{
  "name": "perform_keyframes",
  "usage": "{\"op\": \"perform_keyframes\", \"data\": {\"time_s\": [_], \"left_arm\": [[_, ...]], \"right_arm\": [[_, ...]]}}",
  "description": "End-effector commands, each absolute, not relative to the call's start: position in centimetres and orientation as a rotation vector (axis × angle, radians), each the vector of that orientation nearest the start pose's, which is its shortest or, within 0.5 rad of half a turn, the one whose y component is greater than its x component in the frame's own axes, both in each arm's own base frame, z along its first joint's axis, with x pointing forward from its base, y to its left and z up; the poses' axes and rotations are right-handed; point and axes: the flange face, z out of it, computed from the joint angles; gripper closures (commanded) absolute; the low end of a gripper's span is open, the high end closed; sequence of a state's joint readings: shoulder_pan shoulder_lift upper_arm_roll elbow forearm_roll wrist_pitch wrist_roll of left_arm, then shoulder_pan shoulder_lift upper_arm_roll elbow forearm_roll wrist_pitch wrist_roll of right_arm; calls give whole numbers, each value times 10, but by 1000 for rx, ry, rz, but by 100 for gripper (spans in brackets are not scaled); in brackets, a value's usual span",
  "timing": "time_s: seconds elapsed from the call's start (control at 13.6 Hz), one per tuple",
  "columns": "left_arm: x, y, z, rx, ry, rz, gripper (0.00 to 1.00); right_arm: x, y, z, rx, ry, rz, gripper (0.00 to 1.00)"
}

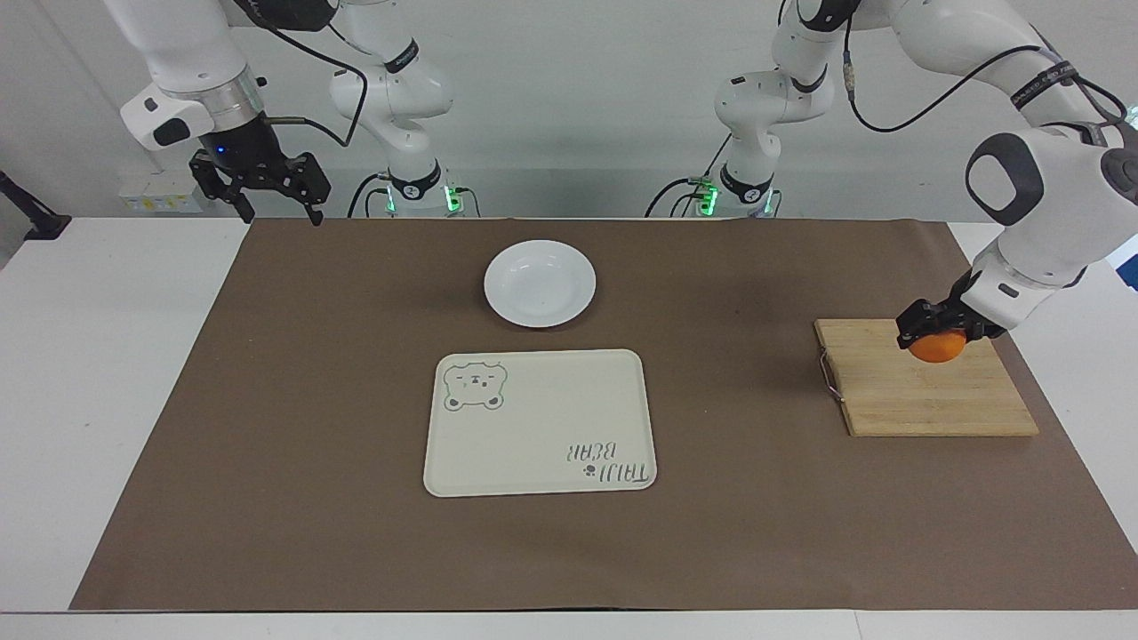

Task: Place orange and plate with both arms
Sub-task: 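Carry the orange with the left gripper over the white plate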

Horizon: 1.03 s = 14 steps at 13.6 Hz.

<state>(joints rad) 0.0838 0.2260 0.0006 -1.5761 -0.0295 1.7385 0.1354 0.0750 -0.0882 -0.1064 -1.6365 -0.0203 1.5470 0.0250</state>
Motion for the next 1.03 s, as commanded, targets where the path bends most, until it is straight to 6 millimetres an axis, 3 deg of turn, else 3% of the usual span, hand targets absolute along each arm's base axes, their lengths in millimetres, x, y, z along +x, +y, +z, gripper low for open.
{"op": "perform_keyframes", "data": {"time_s": [0.0,0.22,0.29,0.59,0.95], "left_arm": [[608,24,540,-3144,-17,135,100],[583,-10,585,-3146,-59,68,100],[577,-16,590,-3146,-63,68,100],[572,-40,588,-3147,-6,78,100],[556,-144,575,-3140,-18,74,100]], "right_arm": [[521,-24,642,-3145,91,-11,0],[521,-24,642,-3145,91,-14,0],[521,-24,642,-3145,91,-11,0],[521,-24,642,-3145,91,-11,0],[521,-24,641,-3146,91,-9,0]]}}
